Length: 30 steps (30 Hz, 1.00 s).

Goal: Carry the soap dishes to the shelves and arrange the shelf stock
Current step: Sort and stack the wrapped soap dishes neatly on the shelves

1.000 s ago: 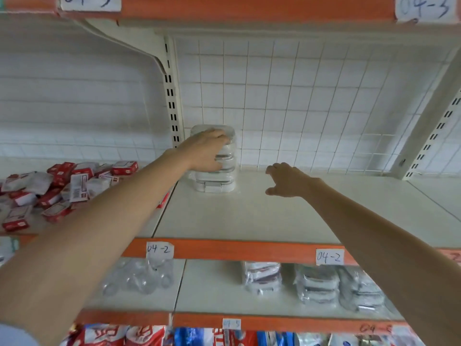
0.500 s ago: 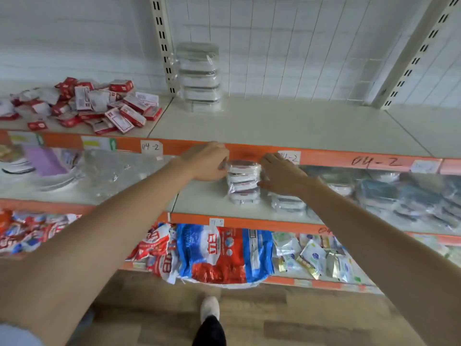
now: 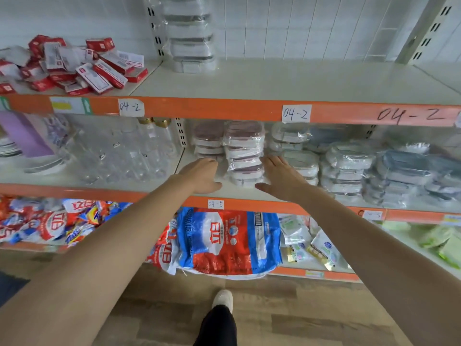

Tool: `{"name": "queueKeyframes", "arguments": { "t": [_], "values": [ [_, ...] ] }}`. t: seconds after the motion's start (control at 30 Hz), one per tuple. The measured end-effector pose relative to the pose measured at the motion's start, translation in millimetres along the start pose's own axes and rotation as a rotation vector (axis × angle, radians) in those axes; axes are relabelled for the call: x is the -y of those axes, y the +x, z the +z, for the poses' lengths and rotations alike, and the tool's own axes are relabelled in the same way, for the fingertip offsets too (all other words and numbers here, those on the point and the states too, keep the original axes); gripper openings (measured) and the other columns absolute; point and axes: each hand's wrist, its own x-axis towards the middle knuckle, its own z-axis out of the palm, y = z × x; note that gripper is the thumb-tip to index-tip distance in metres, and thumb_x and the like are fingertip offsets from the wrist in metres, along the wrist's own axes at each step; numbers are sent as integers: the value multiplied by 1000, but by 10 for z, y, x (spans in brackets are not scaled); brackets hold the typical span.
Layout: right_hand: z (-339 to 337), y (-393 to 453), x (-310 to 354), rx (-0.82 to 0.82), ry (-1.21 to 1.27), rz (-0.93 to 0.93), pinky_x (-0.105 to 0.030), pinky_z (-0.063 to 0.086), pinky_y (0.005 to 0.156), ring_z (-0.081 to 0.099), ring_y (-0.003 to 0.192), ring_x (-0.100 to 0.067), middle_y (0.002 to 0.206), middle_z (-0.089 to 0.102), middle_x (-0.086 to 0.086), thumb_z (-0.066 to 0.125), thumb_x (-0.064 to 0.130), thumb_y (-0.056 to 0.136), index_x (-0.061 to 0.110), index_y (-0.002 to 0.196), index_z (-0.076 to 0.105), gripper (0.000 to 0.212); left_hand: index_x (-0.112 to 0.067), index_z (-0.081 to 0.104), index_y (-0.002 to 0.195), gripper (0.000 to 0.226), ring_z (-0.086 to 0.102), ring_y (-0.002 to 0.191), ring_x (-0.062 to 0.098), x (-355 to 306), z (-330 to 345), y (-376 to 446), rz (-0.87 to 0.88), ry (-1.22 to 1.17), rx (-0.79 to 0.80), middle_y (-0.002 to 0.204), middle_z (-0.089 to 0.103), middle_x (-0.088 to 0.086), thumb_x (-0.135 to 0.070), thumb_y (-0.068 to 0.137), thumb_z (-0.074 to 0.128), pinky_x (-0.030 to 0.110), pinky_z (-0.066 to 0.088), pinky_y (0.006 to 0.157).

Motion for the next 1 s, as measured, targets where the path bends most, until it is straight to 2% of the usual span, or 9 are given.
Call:
{"name": "queueKeyframes", "arguments": {
  "t": [0.1,0.2,0.3,0.4,0.57,0.63,0.8,0.93,1.0],
  "values": [
    [259,373,-172,-62,-13,13,-41,23,116,18,141,-27,152,23,-10,56,46,90,4,147,20,80,-2,51,120,47,48,117,27,110,180,284,-18,-33,-74,124,49,10,-37,90,59,34,43,89],
    [384,706,-313,-156,2,21,-40,20,117,19,141,-27,152,24,-11,58,46,89,3,147,20,82,-1,49,127,57,43,125,28,214,335,569,-20,-55,-150,131,49,13,-43,90,59,38,42,98],
    [438,935,-402,-220,-25,8,-37,16,116,19,142,-28,155,19,-10,54,46,92,2,148,18,81,-2,49,126,55,43,124,28,296,505,827,-36,-66,-198,130,49,14,-44,90,59,37,42,97],
    [483,1218,-433,-276,-35,-16,-38,19,116,19,142,-28,156,18,-9,53,50,91,4,149,16,83,-9,44,138,62,44,126,28,365,619,1050,-30,-87,-226,131,48,13,-45,90,60,37,42,98],
    [494,1643,-458,-286,-47,-10,-40,17,117,11,145,-25,158,11,-6,53,57,88,7,151,11,91,-12,49,135,79,45,125,26,503,687,1387,-24,-152,-301,129,50,11,-65,78,59,35,39,102],
    [480,1769,-492,-301,-53,-9,-39,13,117,8,145,-24,159,8,-6,52,61,86,8,152,9,94,-10,50,134,71,44,124,25,539,708,1487,2,-185,-322,129,51,10,-56,82,64,27,35,99],
    [372,1963,-595,-187,-34,28,-42,6,118,-3,147,-24,160,-6,-5,56,66,80,13,153,1,106,-12,55,130,64,46,115,21,598,758,1662,50,-196,-370,119,56,7,-53,81,66,29,37,95],
    [390,2019,-644,-165,17,40,-39,28,108,26,134,-29,144,30,-10,68,57,76,10,144,28,91,-17,55,131,71,46,121,21,604,785,1719,50,-268,-383,122,54,5,-58,75,69,28,36,99],
    [412,1958,-700,-239,28,62,-37,30,104,30,127,-28,135,35,-11,68,58,75,8,140,34,90,-17,51,135,72,43,124,21,543,752,1717,66,-275,-390,124,52,3,-56,77,69,27,33,99]
  ]
}}
